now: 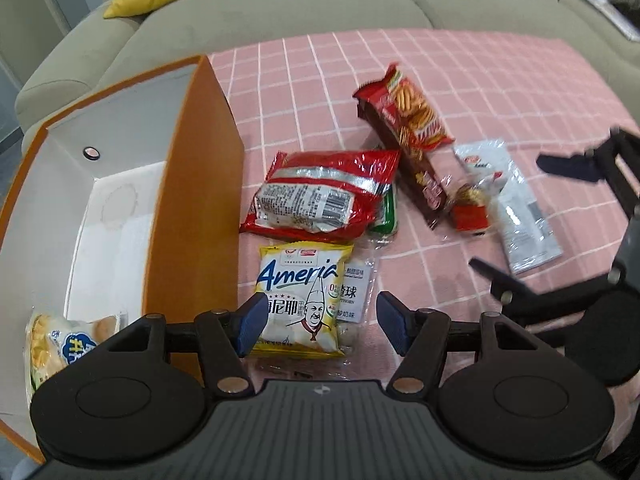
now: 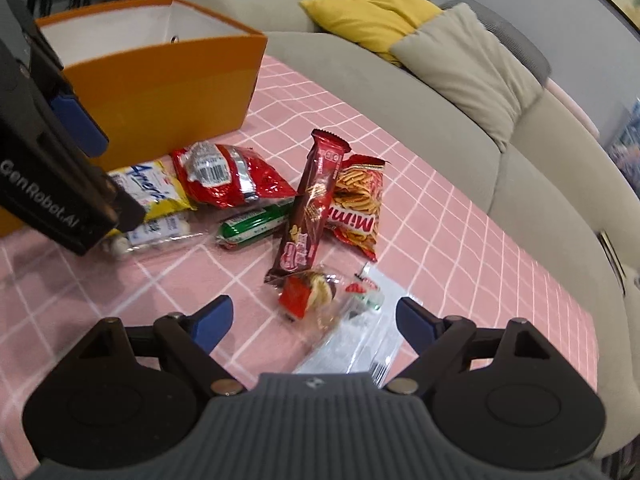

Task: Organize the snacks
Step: 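Grasp the yellow stick packet with the left tool while the right tool grasps the red-candy bag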

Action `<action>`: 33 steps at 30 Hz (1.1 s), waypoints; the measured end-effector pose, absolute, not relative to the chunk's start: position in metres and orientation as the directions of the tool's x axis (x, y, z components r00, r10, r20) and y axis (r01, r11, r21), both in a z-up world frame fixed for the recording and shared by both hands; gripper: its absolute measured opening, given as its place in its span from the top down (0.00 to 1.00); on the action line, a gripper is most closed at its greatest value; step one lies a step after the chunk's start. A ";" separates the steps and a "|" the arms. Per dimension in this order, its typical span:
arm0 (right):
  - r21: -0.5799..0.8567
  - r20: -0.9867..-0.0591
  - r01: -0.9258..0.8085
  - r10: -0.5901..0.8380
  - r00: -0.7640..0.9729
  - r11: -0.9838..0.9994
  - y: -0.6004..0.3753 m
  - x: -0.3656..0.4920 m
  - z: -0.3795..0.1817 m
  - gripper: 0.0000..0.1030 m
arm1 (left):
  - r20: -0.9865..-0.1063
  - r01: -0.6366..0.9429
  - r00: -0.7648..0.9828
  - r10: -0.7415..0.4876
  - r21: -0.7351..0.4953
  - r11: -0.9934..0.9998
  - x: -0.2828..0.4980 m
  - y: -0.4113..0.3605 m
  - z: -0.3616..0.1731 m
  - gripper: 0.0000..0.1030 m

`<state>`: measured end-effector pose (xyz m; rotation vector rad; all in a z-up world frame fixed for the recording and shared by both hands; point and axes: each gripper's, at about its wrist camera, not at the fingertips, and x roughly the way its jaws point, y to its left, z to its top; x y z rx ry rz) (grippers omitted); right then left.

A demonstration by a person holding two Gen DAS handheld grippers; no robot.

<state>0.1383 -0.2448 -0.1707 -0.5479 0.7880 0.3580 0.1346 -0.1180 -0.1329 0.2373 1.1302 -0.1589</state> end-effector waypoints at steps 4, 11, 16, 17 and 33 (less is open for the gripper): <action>-0.307 -0.765 -0.518 0.116 0.633 0.799 -0.247 0.153 -0.178 0.22 | -0.921 0.254 0.390 0.017 0.126 0.959 0.141 -0.119 -0.146 0.35; -0.281 -0.791 -0.534 0.122 0.599 0.798 -0.249 0.169 -0.191 0.27 | -0.927 0.251 0.373 0.028 0.130 0.959 0.145 -0.115 -0.158 0.44; -0.261 -0.801 -0.528 0.124 0.586 0.808 -0.251 0.175 -0.193 0.37 | -0.925 0.225 0.378 0.027 0.120 0.967 0.149 -0.110 -0.157 0.63; -0.250 -0.802 -0.525 0.129 0.583 0.814 -0.251 0.174 -0.193 0.42 | -0.925 0.221 0.379 0.018 0.109 0.969 0.149 -0.108 -0.156 0.64; -0.147 -0.787 -0.483 0.194 0.586 0.863 -0.239 0.122 -0.169 0.64 | -0.879 0.245 0.468 -0.085 0.036 0.969 0.116 -0.105 -0.126 0.90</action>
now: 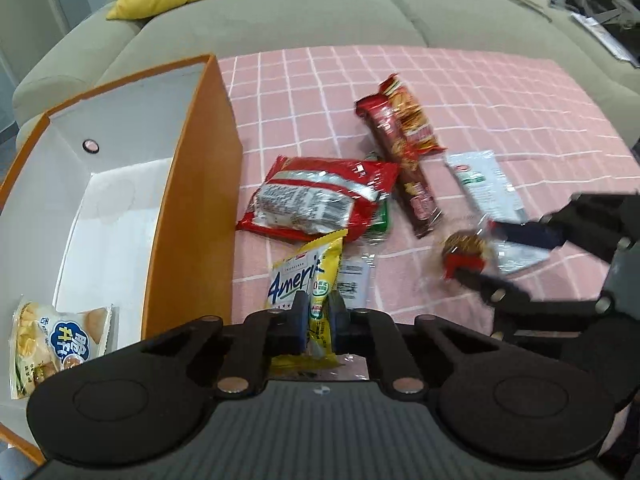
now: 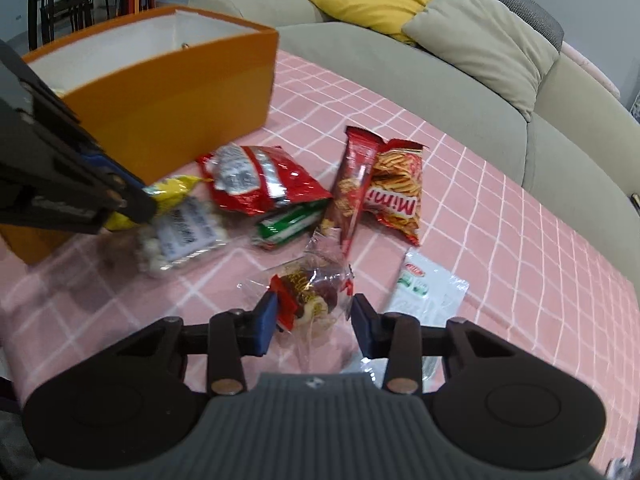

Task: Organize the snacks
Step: 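Grasp the yellow stick packet with the left tool while the right tool grasps the red-candy bag, then lift both held snacks off the table toward the orange box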

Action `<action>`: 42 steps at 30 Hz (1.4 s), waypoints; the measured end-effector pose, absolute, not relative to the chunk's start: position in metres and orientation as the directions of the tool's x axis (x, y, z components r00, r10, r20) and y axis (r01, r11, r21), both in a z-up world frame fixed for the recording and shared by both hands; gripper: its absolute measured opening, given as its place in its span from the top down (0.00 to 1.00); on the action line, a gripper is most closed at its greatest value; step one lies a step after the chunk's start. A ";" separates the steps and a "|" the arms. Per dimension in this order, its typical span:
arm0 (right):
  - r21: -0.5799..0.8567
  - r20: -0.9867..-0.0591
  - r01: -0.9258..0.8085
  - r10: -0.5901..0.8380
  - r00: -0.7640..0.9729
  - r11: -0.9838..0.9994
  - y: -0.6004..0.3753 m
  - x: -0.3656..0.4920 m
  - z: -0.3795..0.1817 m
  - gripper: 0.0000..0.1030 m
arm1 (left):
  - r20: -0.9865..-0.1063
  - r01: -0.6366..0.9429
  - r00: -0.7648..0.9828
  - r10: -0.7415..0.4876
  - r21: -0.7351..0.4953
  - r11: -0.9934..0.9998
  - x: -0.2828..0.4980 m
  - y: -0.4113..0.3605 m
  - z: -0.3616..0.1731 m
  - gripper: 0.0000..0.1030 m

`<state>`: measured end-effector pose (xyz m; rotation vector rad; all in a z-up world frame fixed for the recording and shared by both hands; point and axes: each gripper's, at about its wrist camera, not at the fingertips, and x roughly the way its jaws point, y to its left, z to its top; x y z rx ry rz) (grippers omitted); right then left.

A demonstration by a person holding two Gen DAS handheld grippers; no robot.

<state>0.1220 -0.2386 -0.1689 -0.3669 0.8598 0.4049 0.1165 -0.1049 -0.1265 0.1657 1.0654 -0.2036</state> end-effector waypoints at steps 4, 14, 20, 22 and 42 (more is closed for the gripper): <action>-0.106 -0.796 -0.474 0.211 0.567 0.874 -0.237 0.108 -0.166 0.64 | -0.885 0.260 0.435 -0.163 -0.049 0.964 0.106 -0.106 -0.114 0.91; -0.024 -0.807 -0.488 0.271 0.525 0.873 -0.219 0.087 -0.167 0.64 | -0.901 0.268 0.354 -0.250 -0.158 0.950 0.100 -0.103 -0.118 0.92; 0.003 -0.808 -0.509 0.302 0.507 0.861 -0.204 0.087 -0.170 0.64 | -0.913 0.220 0.320 -0.253 -0.188 0.957 0.102 -0.091 -0.126 0.92; 0.009 -0.807 -0.518 0.312 0.501 0.855 -0.199 0.087 -0.171 0.64 | -0.917 0.208 0.307 -0.255 -0.197 0.958 0.103 -0.089 -0.129 0.91; -0.021 -0.829 -0.527 0.280 0.484 0.849 -0.193 0.084 -0.181 0.64 | -0.948 0.243 0.280 -0.153 -0.084 0.966 0.105 -0.089 -0.156 0.79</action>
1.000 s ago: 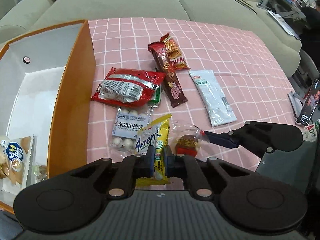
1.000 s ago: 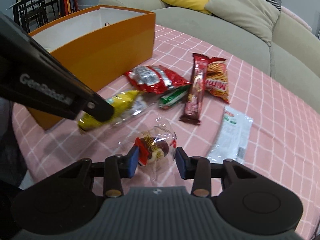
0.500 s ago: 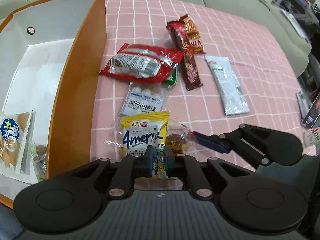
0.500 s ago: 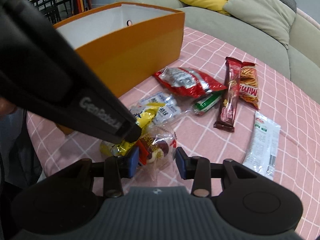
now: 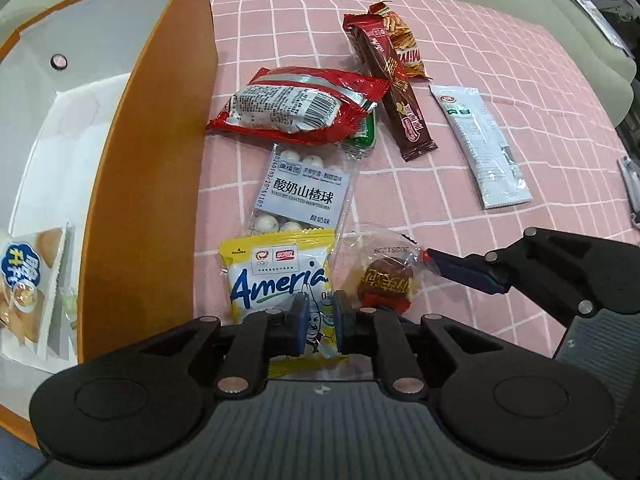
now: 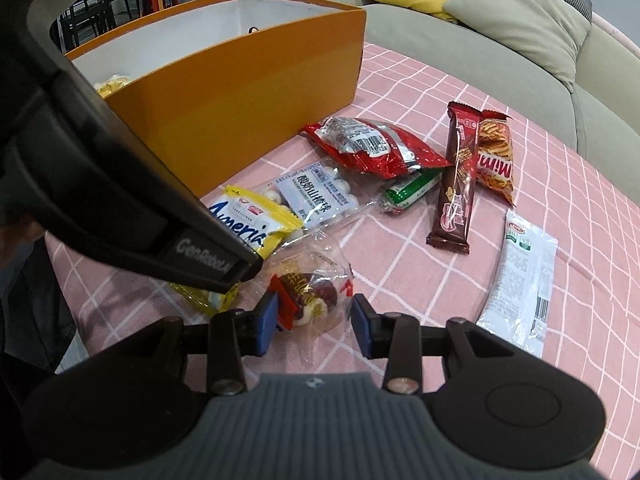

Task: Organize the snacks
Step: 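Lift both held snacks off the table toward the orange box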

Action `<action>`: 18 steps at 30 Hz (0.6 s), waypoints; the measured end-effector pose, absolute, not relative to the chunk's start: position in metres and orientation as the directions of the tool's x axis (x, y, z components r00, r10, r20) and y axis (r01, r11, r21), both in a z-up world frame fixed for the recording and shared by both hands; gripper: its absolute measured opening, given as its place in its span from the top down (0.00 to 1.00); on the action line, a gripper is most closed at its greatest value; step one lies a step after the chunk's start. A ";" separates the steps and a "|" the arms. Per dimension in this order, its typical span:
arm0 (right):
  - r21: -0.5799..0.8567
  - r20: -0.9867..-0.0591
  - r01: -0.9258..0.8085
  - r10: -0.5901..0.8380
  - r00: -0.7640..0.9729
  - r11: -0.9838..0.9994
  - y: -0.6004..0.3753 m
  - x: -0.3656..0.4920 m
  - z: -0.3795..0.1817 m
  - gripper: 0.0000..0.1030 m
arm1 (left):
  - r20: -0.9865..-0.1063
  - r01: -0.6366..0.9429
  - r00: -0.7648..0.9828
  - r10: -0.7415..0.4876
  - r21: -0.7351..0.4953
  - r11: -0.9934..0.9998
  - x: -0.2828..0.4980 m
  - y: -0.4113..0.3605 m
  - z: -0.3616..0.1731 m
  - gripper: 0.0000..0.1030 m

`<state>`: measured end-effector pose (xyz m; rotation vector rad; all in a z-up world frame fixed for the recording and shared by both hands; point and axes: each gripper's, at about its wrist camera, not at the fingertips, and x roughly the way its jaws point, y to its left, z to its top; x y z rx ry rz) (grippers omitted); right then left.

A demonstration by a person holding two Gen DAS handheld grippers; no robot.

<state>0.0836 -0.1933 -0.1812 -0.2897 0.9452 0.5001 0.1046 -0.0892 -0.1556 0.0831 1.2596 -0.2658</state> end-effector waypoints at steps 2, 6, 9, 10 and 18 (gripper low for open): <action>-0.022 -0.830 -0.529 0.279 0.484 0.848 -0.193 0.083 -0.181 0.64 | -0.947 0.255 0.289 -0.142 -0.067 0.965 0.103 -0.093 -0.155 0.65; -0.027 -0.831 -0.523 0.272 0.486 0.852 -0.197 0.084 -0.180 0.63 | -0.944 0.243 0.317 -0.089 -0.010 0.970 0.102 -0.094 -0.157 0.36; -0.030 -0.833 -0.519 0.265 0.485 0.854 -0.202 0.085 -0.180 0.63 | -0.945 0.245 0.318 -0.073 0.007 0.970 0.102 -0.096 -0.161 0.35; -0.031 -0.834 -0.519 0.264 0.485 0.854 -0.203 0.085 -0.181 0.63 | -0.943 0.249 0.327 -0.058 0.027 0.968 0.101 -0.098 -0.162 0.35; -0.042 -0.834 -0.530 0.263 0.485 0.847 -0.203 0.082 -0.182 0.63 | -0.912 0.314 0.380 0.157 0.286 0.905 0.094 -0.123 -0.173 0.41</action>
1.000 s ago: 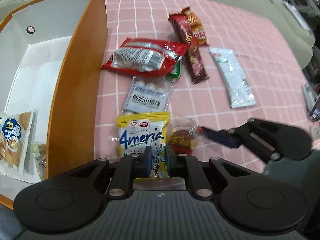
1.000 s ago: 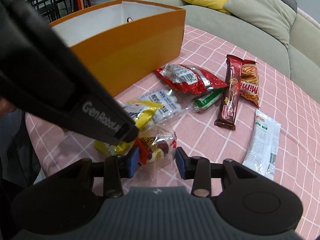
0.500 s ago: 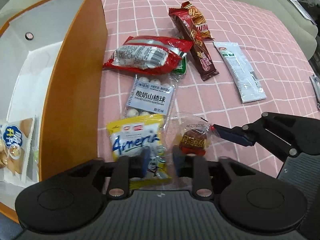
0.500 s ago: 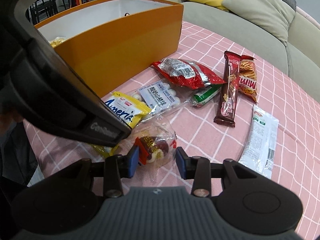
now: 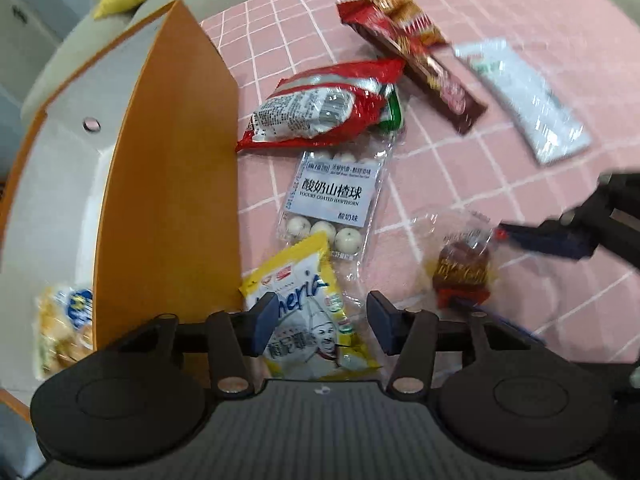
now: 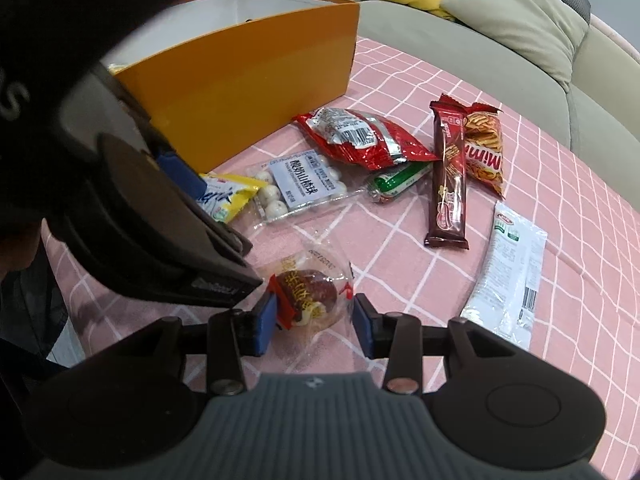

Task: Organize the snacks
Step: 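Lift both held snacks off the table toward the orange box, then lower both snacks into the orange box and open both tools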

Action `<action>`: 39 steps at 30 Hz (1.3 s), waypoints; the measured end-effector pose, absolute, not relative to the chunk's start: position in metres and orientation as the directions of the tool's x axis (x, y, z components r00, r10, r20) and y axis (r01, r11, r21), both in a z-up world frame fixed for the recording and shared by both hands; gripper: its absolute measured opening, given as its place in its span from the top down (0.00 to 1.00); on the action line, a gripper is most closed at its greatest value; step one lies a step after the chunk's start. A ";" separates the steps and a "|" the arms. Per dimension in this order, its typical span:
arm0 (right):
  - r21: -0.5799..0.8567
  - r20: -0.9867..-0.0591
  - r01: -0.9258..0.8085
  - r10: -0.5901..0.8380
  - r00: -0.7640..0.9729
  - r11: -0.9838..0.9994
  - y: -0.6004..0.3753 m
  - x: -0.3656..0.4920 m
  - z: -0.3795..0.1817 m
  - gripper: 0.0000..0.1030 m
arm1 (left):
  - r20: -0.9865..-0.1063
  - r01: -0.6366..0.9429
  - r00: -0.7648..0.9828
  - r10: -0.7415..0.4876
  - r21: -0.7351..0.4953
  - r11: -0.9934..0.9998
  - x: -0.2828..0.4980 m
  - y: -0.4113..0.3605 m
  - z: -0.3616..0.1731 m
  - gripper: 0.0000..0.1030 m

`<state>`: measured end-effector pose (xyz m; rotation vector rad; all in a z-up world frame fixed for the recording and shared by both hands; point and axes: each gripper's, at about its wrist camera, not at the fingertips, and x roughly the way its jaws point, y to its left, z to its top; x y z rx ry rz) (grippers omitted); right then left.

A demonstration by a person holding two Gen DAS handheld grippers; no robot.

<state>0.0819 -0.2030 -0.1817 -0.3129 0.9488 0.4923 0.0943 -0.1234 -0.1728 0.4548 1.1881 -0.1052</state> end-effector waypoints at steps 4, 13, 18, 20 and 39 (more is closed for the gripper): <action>-0.036 -0.832 -0.529 0.268 0.486 0.848 -0.204 0.080 -0.181 0.62 | -0.898 0.329 0.393 0.199 0.339 0.881 0.091 -0.128 -0.177 0.40; -0.031 -0.834 -0.526 0.268 0.482 0.850 -0.203 0.078 -0.180 0.64 | -0.891 0.323 0.410 0.196 0.343 0.882 0.084 -0.123 -0.167 0.77; -0.024 -0.832 -0.523 0.273 0.483 0.852 -0.203 0.076 -0.173 0.64 | -0.893 0.290 0.429 0.135 0.278 0.916 0.080 -0.111 -0.146 0.90; -0.020 -0.828 -0.517 0.275 0.488 0.856 -0.202 0.074 -0.168 0.65 | -0.898 0.271 0.431 0.092 0.226 0.936 0.077 -0.105 -0.135 0.90; 0.004 -0.708 -0.530 0.376 0.597 0.848 -0.178 0.061 -0.083 0.66 | -0.777 0.219 0.601 -0.187 -0.065 0.974 0.046 -0.037 -0.030 0.90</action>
